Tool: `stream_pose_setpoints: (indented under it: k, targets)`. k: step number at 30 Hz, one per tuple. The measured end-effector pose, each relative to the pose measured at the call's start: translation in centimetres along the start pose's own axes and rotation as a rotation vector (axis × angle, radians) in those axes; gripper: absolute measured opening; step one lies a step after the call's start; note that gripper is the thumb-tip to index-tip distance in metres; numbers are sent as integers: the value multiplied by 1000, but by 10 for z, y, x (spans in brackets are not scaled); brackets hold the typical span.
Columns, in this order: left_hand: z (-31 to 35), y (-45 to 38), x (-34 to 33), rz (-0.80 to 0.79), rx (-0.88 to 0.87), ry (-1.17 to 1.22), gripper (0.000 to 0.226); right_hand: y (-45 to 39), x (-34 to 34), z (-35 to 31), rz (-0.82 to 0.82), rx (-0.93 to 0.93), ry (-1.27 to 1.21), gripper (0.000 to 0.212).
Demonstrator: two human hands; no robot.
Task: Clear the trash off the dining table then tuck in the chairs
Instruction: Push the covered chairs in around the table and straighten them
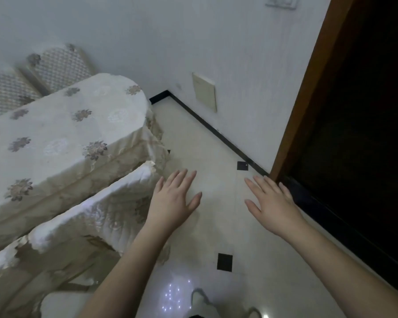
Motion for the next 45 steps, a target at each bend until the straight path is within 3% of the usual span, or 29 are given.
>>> stream_pose_setpoints:
  k: [4,7,11,24,29,36,45]
  targets:
    - [8,-33,3,-56,-37,-11,69,-31,10,9,19,-13,-20,59]
    - [2,-65,3,-93,-57,9,76,-63,27,7,91,-6,41,70]
    - [-8,-124,21,-61,-88,40,77,-118,65,4,139,-10,115,70]
    - [-20,-347,163,69,-249,-43,75,-300,244,18,260,70,142,53]
    - [-2,-432,207,50,-191,-11,64,-372,313,49,305,78,133,52]
    - [25,-525,250,189,-110,-113,65,-457,397,80,473,140,173,51]
    - [21,-609,311,320,-90,-179,63,-557,463,59,545,266,131,52]
Point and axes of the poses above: each hand's wrist, its own y-axis away from the middle knuckle, its own x-axis out of the back of the hand, z = x × y, the point moved 3 cm from there along -y, towards the middle knuckle, and after that the axes turned 5 degrees about y, right-handed, at the moved point
